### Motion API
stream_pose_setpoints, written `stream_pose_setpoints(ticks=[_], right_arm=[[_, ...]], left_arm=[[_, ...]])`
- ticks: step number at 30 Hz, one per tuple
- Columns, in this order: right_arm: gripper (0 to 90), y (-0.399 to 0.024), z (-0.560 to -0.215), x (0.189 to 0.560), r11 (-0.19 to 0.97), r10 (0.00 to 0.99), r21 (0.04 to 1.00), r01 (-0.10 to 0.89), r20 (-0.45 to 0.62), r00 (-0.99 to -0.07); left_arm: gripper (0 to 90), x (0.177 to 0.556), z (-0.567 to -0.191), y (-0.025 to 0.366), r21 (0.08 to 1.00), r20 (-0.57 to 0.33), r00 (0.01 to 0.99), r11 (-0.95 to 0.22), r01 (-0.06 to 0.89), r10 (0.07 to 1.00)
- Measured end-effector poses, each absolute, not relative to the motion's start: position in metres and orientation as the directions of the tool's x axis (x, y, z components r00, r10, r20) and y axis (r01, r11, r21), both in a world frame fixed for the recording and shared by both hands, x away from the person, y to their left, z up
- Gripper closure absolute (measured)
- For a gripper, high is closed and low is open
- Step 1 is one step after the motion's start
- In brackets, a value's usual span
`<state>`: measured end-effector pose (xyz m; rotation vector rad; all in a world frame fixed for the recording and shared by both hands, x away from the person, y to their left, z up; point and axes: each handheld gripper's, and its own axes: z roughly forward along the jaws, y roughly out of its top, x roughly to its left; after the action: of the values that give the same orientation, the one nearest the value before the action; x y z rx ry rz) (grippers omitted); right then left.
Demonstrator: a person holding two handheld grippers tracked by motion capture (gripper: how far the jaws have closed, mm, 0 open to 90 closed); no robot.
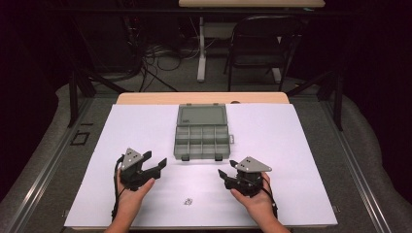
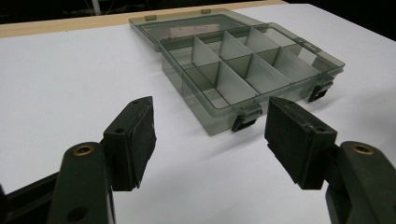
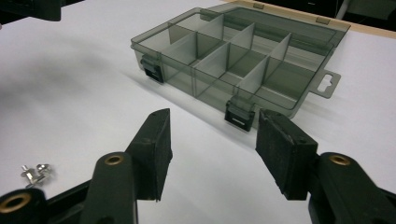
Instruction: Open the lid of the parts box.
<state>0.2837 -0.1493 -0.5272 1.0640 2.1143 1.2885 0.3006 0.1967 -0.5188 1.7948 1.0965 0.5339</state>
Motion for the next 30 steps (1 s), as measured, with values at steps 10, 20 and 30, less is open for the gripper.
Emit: stream_pose_setpoints(ticks=[10, 20, 30], right_arm=[[54.1, -0.122, -0.538, 0.263, 0.305, 0.756, 0.871, 0.384, 0.024, -0.654], [61.2, -0.099, -0.55, 0.256, 0.36, 0.66, 0.85, 0.384, 0.059, -0.749], [61.9, -0.088, -0.56, 0.255, 0.385, 0.627, 0.837, 0.39, 0.073, -0.775]], left_arm=[[33.6, 0.288, -0.52, 0.198, 0.881, -0.105, 0.505, -0.155, 0.447, 0.857], [33.7, 0.286, -0.523, 0.202, 0.88, -0.103, 0.505, -0.159, 0.448, 0.857], [33.7, 0.288, -0.527, 0.202, 0.873, -0.108, 0.507, -0.162, 0.459, 0.855]])
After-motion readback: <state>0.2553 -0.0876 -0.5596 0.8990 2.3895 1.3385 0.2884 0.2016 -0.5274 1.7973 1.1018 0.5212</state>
